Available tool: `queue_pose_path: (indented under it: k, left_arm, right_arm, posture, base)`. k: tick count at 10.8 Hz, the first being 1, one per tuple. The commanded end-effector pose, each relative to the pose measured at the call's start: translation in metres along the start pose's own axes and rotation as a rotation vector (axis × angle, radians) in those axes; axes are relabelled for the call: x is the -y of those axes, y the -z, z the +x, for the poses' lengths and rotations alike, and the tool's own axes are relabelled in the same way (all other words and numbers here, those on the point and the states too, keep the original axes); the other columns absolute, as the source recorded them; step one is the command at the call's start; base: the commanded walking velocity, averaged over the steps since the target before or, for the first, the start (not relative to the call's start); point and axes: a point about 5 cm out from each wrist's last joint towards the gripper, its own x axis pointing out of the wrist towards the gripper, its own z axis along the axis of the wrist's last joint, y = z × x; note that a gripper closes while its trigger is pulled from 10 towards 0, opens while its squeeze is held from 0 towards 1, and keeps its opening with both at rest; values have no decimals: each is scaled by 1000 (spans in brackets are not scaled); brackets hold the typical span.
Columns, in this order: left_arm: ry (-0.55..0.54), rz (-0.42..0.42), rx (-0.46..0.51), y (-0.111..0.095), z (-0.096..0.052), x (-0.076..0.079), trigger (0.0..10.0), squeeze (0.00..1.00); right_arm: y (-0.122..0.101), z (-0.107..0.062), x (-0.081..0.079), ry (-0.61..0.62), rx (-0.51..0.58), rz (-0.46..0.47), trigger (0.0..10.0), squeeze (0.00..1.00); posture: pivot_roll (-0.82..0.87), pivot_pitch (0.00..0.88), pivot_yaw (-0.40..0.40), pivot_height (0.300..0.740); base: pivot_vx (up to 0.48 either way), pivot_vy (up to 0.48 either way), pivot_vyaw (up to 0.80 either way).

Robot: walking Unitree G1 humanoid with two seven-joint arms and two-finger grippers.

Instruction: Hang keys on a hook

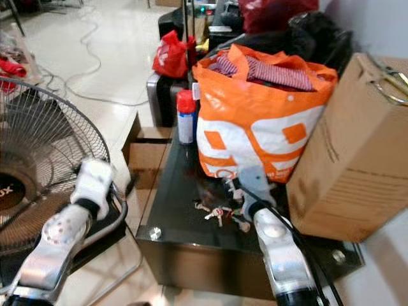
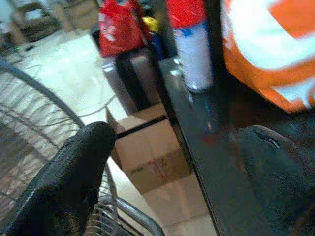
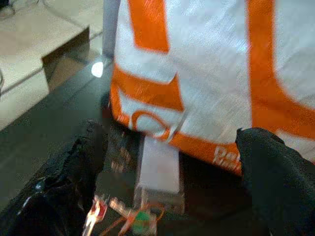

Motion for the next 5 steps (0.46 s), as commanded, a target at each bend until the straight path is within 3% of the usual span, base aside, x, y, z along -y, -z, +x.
queue_pose_path:
  k: [1, 2, 3, 5]
  left_arm:
    - [76, 43, -11, 5, -1, 6, 10000, 325]
    - [181, 81, -33, 12, -4, 10, 10000, 329]
    - [298, 110, -60, 16, -6, 16, 10000, 329]
    - [381, 126, -60, 18, -11, 18, 10000, 329]
  right_arm:
    - [7, 4, -9, -72, -54, -22, 10000, 1000]
    - [20, 9, -18, -149, -136, -44, 10000, 0]
    - [33, 15, -21, -183, -206, -31, 10000, 0]
    - [45, 20, -16, -194, -300, -34, 10000, 0]
  posture:
    - [13, 0, -1, 740]
    - [12, 0, -8, 740]
    - [20, 0, -23, 740]
    - [29, 0, -38, 740]
  base:
    - [0, 0, 0]
    - [0, 0, 0]
    - [0, 0, 0]
    - [0, 0, 0]
